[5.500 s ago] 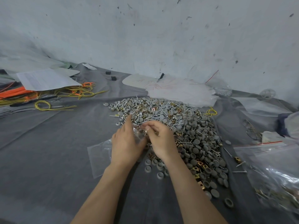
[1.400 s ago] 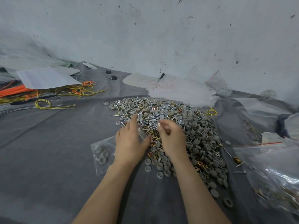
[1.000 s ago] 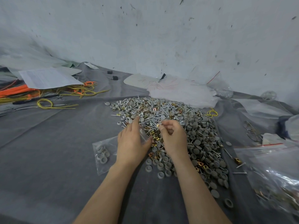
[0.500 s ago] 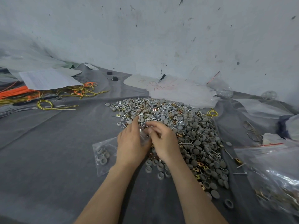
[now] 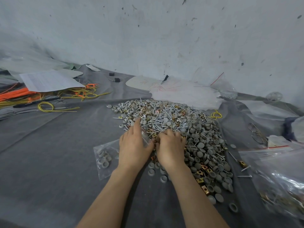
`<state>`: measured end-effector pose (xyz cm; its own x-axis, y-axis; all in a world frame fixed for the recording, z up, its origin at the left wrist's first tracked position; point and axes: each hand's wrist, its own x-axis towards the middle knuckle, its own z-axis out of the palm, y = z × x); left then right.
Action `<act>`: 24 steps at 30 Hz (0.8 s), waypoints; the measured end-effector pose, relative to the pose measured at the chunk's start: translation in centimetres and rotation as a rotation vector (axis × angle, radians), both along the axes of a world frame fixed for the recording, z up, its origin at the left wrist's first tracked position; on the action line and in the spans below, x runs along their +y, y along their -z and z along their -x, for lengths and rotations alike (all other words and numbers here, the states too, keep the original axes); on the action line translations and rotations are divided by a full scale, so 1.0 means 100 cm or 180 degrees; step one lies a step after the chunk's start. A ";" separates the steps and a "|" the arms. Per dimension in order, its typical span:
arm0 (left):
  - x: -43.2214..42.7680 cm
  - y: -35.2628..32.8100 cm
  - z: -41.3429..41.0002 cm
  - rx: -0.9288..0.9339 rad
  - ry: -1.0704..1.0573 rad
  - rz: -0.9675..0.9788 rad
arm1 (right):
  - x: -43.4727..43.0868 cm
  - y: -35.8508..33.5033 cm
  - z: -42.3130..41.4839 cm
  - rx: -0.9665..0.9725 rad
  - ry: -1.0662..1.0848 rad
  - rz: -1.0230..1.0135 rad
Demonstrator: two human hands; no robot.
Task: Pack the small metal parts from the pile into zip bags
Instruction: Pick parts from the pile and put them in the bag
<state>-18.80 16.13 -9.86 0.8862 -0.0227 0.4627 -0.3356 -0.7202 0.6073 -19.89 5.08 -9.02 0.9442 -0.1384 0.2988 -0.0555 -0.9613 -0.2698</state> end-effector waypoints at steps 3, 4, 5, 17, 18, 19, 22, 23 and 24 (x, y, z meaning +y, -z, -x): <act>0.000 0.000 0.000 -0.0001 0.0008 -0.0016 | 0.001 0.000 -0.001 0.0032 -0.0024 0.0005; 0.000 0.000 -0.001 -0.0003 0.0012 -0.0014 | 0.001 0.000 -0.002 0.0056 -0.0006 0.0001; 0.000 0.000 0.000 -0.0007 0.0017 -0.0010 | 0.001 -0.001 -0.003 0.0080 0.0022 0.0005; -0.001 0.000 -0.001 0.0018 0.0019 -0.0015 | 0.000 -0.003 -0.007 0.0266 -0.0019 -0.0037; -0.001 0.000 -0.001 0.0028 0.0019 -0.0023 | -0.001 -0.002 -0.007 0.0234 -0.0015 -0.0068; -0.001 0.000 -0.001 0.0036 0.0020 -0.0033 | -0.001 -0.001 -0.006 0.0201 -0.0011 -0.0085; 0.000 0.001 -0.002 0.0051 0.0016 -0.0055 | -0.001 0.000 -0.005 0.0020 0.0014 -0.0245; 0.000 0.001 -0.002 0.0054 0.0012 -0.0062 | -0.001 -0.001 -0.005 -0.0116 0.0025 -0.0393; 0.000 0.001 -0.002 0.0056 0.0010 -0.0069 | -0.001 -0.002 -0.005 -0.0291 0.0020 -0.0582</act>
<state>-18.62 16.18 -9.97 0.8941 -0.0355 0.4465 -0.3274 -0.7321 0.5974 -19.40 4.94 -8.78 0.9133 -0.2039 0.3526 -0.0285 -0.8956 -0.4439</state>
